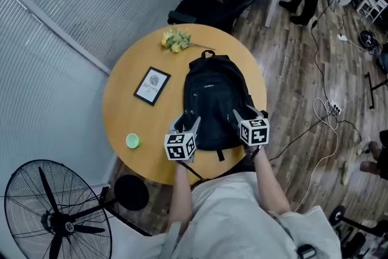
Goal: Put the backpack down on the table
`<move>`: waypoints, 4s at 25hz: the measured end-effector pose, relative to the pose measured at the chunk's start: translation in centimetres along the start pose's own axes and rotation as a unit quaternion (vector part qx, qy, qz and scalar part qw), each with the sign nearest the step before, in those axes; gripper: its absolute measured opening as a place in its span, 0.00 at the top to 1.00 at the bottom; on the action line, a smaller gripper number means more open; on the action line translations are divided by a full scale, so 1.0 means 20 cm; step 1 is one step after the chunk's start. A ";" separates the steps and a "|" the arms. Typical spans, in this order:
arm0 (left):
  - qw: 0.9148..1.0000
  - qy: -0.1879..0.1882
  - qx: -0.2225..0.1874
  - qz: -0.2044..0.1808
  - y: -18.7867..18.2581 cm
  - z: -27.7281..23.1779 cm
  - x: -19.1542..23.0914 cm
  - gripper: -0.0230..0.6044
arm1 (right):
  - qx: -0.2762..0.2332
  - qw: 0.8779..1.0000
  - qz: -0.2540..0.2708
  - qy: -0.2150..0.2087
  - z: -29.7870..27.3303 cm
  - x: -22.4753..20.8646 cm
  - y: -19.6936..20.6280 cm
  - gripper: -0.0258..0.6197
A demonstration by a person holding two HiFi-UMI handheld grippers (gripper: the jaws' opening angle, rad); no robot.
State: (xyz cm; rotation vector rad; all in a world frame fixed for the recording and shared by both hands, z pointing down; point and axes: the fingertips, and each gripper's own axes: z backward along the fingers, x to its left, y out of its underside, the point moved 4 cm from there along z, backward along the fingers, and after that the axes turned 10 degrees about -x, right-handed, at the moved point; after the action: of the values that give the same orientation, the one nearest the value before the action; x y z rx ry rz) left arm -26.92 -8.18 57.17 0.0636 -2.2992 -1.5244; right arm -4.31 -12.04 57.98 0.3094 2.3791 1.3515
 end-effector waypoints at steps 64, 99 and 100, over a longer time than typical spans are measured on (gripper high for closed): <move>1.000 -0.011 -0.013 -0.005 0.04 0.01 -0.04 0.95 | -0.008 1.000 0.006 -0.002 0.05 -0.01 0.04 0.96; 1.000 -0.018 0.000 -0.001 0.06 0.01 -0.03 0.95 | -0.001 1.000 0.019 -0.004 0.06 0.01 0.07 0.96; 1.000 -0.017 0.000 -0.001 0.06 0.01 -0.03 0.95 | -0.002 1.000 0.019 -0.004 0.06 0.01 0.07 0.96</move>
State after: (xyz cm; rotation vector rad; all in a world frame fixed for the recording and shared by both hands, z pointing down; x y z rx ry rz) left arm -26.26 -7.39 58.08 0.0398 -2.3267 -1.5388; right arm -3.94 -10.38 58.55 0.3613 2.3756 1.3683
